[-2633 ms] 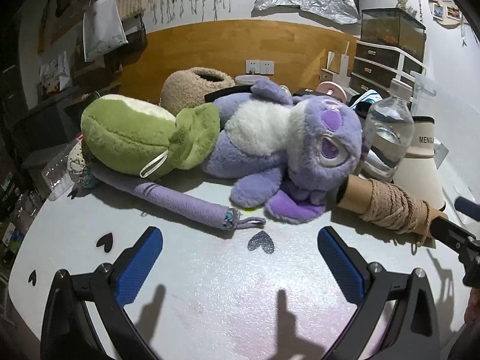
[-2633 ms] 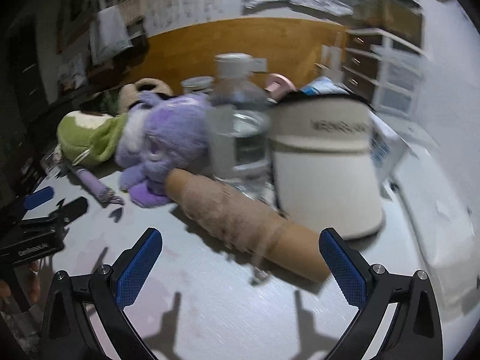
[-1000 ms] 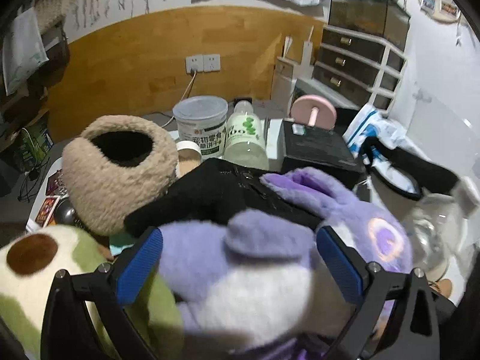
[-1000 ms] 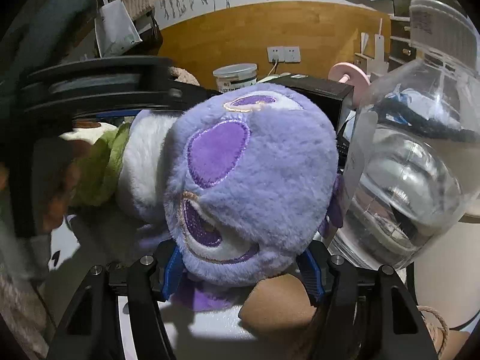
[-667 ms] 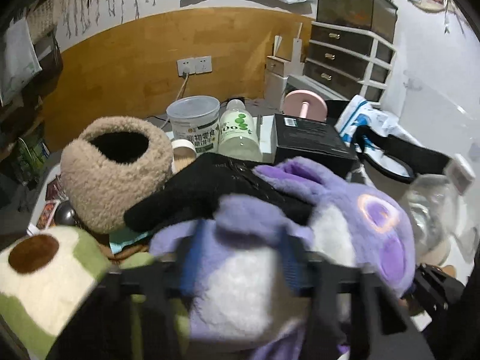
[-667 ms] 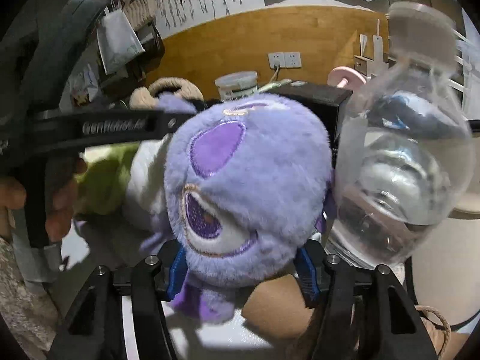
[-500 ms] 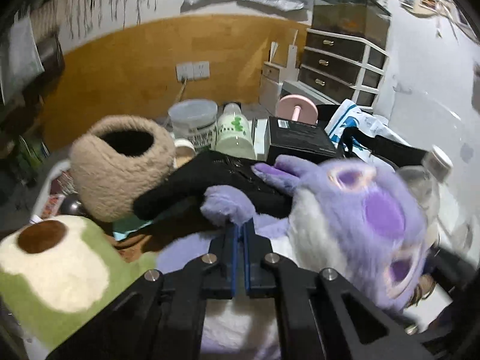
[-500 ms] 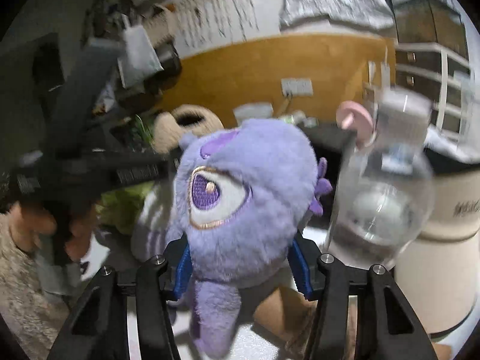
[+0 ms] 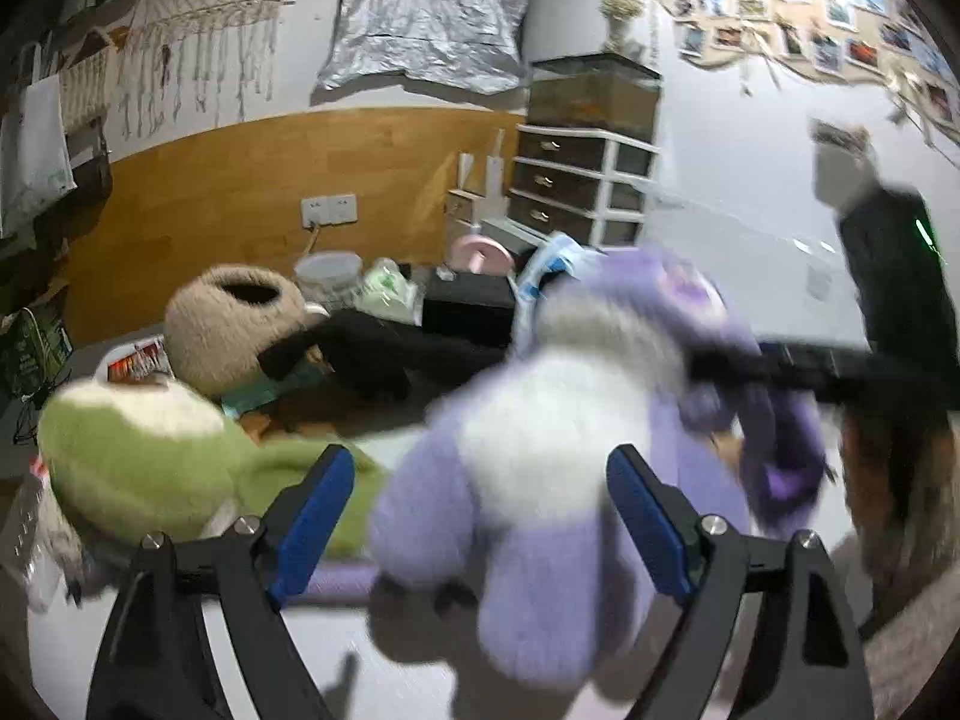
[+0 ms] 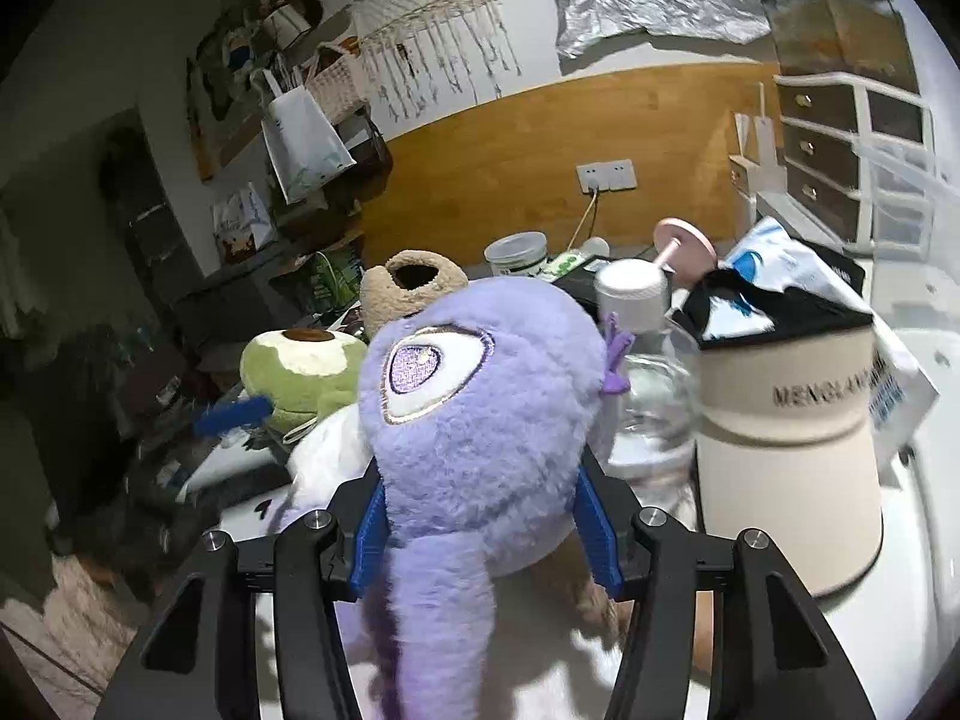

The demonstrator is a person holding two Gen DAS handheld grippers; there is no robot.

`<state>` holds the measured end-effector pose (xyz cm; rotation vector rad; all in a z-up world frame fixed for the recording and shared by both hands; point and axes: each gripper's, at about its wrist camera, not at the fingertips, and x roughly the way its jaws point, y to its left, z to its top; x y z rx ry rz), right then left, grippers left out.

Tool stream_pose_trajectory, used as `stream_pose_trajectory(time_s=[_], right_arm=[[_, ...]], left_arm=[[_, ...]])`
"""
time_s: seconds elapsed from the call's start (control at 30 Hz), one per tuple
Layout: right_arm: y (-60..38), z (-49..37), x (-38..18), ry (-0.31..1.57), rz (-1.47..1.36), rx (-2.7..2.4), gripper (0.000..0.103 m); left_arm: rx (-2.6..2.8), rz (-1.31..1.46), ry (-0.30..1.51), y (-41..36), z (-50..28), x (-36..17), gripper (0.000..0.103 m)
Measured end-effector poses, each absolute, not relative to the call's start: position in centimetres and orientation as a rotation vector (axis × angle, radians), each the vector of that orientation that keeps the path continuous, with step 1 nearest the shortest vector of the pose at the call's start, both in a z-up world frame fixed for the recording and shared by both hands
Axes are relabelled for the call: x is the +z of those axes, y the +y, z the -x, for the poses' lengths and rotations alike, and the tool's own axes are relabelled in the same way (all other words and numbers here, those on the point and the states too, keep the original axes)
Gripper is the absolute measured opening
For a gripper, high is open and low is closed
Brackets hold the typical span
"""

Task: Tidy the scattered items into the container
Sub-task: 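Lift the purple plush with the right gripper toward the clear bin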

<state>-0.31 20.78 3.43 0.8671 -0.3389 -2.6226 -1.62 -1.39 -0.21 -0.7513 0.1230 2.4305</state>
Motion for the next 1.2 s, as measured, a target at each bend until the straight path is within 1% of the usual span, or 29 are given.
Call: stream_pose_trajectory(time_s=[0.07, 0.17, 0.37, 0.43, 0.53, 0.6, 0.77, 0.97, 1.07, 1.2], right_arm=[[21.1, -0.3, 3.3, -0.354, -0.873, -2.618, 0.055], [21.3, -0.8, 3.1, -0.362, -0.879, -2.617, 0.055], [20.9, -0.8, 3.2, -0.357, -0.867, -2.609, 0.055], [20.7, -0.9, 3.3, -0.342, -0.872, -2.598, 0.055], [20.6, -1.3, 3.9, -0.312, -0.851, -2.62, 0.055], [20.7, -1.8, 4.9, -0.288, -0.819, -2.638, 0.055], [21.3, -3.1, 8.6, -0.248, -0.71, -2.659, 0.054], [22.6, -5.4, 15.5, -0.159, -0.484, -2.766, 0.054], [24.3, -6.6, 18.9, -0.121, -0.384, -2.848, 0.054], [27.5, -7.6, 21.8, -0.093, -0.333, -2.971, 0.054]], left_arm=[[2.391, 0.812, 0.067, -1.1, 0.4, -1.7, 0.086], [2.406, 0.852, 0.046, -0.5, -1.2, -3.4, 0.086], [2.441, 0.886, 0.151, 1.0, -2.7, -4.8, 0.085], [2.434, 0.877, 0.121, 0.9, -2.5, -4.4, 0.068], [2.384, 0.875, 0.067, 1.0, -2.4, -3.8, 0.054], [2.366, 0.857, 0.07, 1.2, -2.7, -3.2, 0.05], [2.417, 0.68, 0.152, 1.5, -4.6, 1.0, 0.047], [2.455, 0.447, 0.228, 3.8, -4.8, 7.0, 0.047], [2.43, 0.345, 0.234, 5.9, -4.2, 9.9, 0.047], [2.359, 0.281, 0.225, 9.8, -2.3, 12.3, 0.047]])
